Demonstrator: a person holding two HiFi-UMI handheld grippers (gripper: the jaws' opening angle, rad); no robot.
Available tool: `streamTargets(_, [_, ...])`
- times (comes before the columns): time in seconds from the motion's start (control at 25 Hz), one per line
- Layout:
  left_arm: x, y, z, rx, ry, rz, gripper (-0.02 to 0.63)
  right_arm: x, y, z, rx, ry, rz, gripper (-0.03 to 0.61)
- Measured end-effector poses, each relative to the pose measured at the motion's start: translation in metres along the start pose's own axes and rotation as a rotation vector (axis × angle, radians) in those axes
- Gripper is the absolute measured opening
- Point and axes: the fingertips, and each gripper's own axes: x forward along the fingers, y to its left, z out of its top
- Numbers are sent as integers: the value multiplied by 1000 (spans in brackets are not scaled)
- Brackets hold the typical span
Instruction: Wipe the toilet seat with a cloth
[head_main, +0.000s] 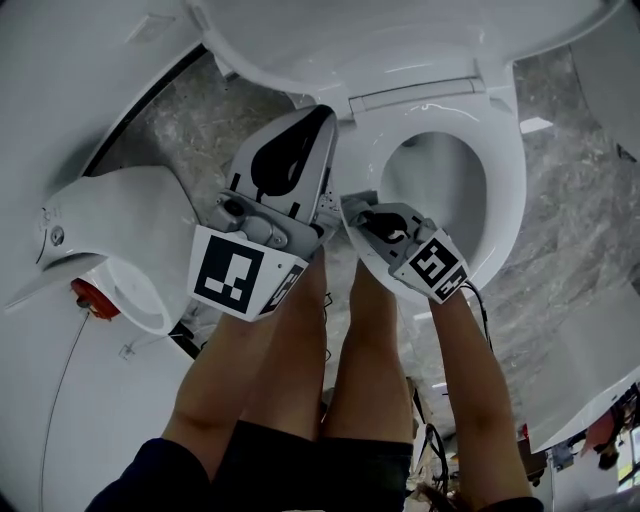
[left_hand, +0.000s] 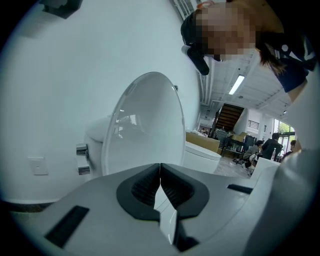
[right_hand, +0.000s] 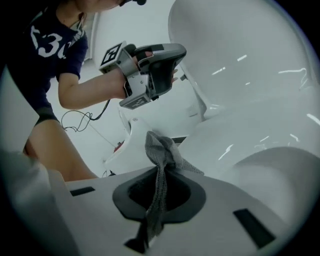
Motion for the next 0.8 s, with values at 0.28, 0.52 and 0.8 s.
streamTargets(0.28, [-9,3,-1,3,0,8,21,-5,-98,83,-55,-207,-300,28])
streamTargets(0.52, [-21,8,-7,-6,7,25,21,11,-65,69,-204,-100,-146,29])
streamTargets(0.8, [-26,13,-2,-4,0,27,21,-12,10,-21,-77,53,49,28])
